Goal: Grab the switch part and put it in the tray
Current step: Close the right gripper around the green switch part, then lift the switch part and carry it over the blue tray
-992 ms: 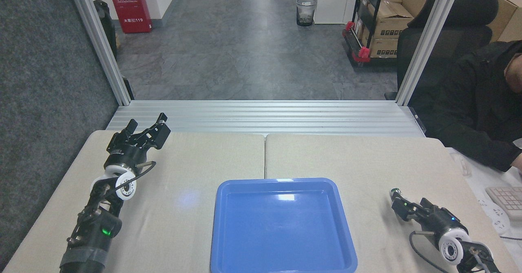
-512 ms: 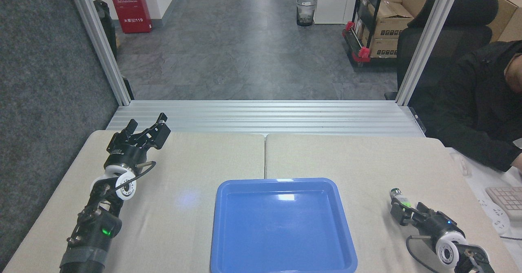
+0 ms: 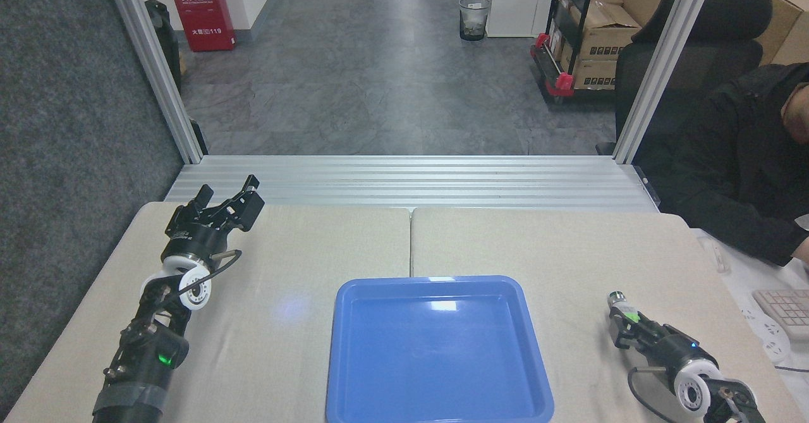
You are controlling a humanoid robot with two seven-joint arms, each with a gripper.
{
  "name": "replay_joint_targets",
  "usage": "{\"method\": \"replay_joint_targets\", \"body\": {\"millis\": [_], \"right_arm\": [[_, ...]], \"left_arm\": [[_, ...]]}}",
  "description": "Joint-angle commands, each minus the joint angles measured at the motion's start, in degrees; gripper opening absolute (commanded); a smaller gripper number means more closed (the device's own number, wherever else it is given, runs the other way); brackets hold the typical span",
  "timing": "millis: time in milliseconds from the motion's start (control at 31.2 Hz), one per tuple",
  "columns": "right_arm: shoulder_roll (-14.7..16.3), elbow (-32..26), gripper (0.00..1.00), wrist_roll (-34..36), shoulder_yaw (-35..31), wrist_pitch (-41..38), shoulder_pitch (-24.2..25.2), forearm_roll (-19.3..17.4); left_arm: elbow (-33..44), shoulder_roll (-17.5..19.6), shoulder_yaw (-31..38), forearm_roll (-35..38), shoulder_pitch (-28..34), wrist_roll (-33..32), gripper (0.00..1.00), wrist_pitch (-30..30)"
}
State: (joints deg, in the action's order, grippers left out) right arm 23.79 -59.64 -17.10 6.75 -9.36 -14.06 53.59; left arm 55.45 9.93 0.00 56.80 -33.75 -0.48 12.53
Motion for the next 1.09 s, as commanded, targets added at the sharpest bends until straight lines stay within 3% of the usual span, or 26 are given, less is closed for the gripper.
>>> {"method": "replay_joint_targets", "body": {"millis": [0,160,352,448,544,800,928,1056], "right_arm": [[0.2,-0.3,0.00,-0.1,-0.3,-0.3,0.0,-0.7],[1.4,-5.3,0.00,0.0,-0.5,-1.2,-2.2,-0.8],[1.9,-17.0,0.00,-1.3,1.0,-4.4,-7.7,-0.5],[1.9,-21.0,0.00,-3.7,7.0,-5.0,-9.3,-0.2],[1.4,-21.2,0.00,-3.8,14.1,-4.9,-10.5,-0.1],[-0.7,-23.9,0.00,-4.0,28.3,-5.3,-7.0,1.5],[-2.2,-26.8,0.00,-4.0,31.3,-5.9,-3.5,5.3],[-6.6,-26.8,0.00,-4.1,32.3,-6.1,-0.2,9.8]], "left_arm": [[0.0,0.0,-1.3,0.1,0.0,0.0,1.00,0.0],[0.0,0.0,-1.3,0.0,0.0,0.0,1.00,0.0],[0.0,0.0,-1.3,0.0,0.0,0.0,1.00,0.0],[0.0,0.0,-1.3,0.1,0.0,-0.1,1.00,-0.1],[0.0,0.0,-1.3,0.0,0.0,0.0,1.00,0.0],[0.0,0.0,-1.3,0.0,0.0,0.0,1.00,0.0],[0.0,0.0,-1.3,0.0,0.0,-0.1,1.00,0.0],[0.0,0.0,-1.3,0.0,0.0,-0.1,1.00,0.0]]}}
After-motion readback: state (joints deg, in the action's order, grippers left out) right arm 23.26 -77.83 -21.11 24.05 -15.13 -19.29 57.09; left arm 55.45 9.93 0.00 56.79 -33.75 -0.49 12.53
